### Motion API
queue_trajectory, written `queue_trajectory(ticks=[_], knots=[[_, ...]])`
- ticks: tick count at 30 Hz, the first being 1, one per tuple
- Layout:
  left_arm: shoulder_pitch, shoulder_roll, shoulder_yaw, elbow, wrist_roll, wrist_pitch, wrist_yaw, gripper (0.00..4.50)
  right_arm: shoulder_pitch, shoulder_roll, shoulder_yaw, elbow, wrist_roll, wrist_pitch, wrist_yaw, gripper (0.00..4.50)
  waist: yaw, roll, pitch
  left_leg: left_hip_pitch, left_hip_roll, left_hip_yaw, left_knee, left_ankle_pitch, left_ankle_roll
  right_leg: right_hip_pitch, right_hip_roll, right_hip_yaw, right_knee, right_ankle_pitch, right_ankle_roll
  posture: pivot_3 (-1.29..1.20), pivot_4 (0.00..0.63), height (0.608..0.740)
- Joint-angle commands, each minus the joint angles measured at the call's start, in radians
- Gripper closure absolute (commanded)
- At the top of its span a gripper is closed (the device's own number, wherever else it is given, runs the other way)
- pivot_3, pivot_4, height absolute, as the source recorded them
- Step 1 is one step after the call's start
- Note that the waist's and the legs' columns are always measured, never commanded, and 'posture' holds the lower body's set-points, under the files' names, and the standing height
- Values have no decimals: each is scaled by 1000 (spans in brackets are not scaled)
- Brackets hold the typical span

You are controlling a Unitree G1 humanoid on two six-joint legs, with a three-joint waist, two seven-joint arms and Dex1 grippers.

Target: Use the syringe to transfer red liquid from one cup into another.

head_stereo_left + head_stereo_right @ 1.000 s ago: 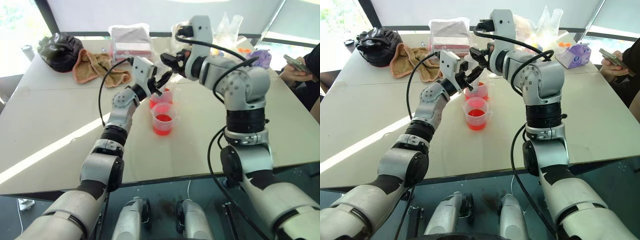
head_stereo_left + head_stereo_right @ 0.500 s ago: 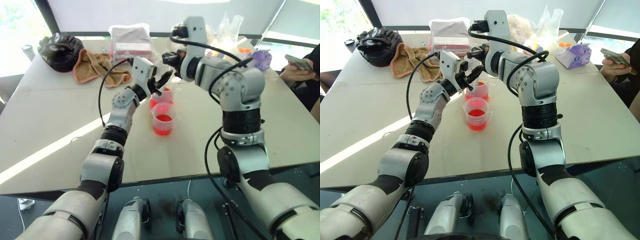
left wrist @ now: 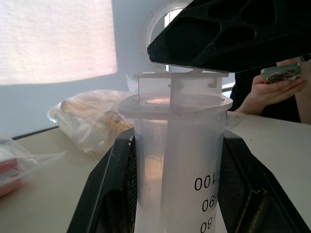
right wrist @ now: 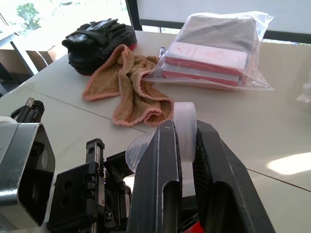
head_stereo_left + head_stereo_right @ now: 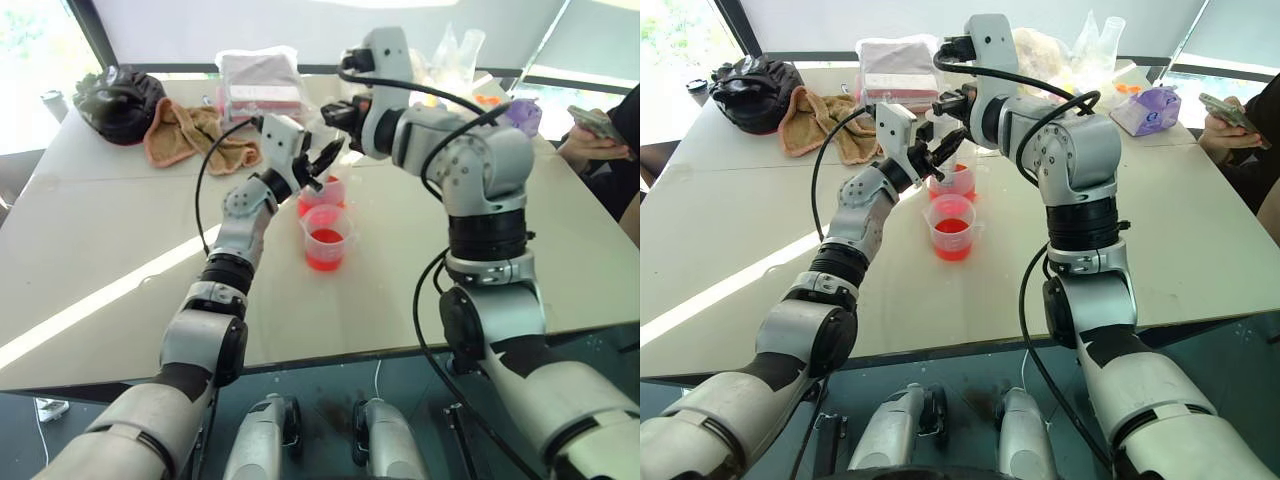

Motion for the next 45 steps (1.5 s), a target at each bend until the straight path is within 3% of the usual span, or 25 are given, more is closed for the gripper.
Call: queue_trajectory(ticks=[1,36,39,42,45], knots=[[18,-12,-27,-20,7,7,-33,2970,-102,-42,-57,-32,-13,-81,-5,4477,0,0,0,0,0,0,0,0,0,0,0,0,0,0,0,0,150,740],[40,-6,-43,-57,-4,70,-47,2970,-169,-66,-91,0,5,-83,12,4477,0,0,0,0,0,0,-1,0,0,0,0,0,-1,0,0,0,150,740],[30,-5,-39,-61,-7,70,-44,2970,-151,-56,-98,-19,35,-24,20,3282,4,0,0,0,0,0,-1,0,0,0,0,0,-1,0,0,0,150,740],[19,-2,-36,-62,-10,63,-46,2970,-142,-51,-93,-35,36,22,11,1792,2,0,0,-1,0,0,-1,0,0,-1,0,0,-2,0,0,0,150,740],[11,-3,-32,-58,-11,57,-41,2970,-141,-49,-110,-38,44,56,2,1792,-1,0,0,0,0,0,-1,0,-1,-1,0,0,-2,0,0,0,150,740]])
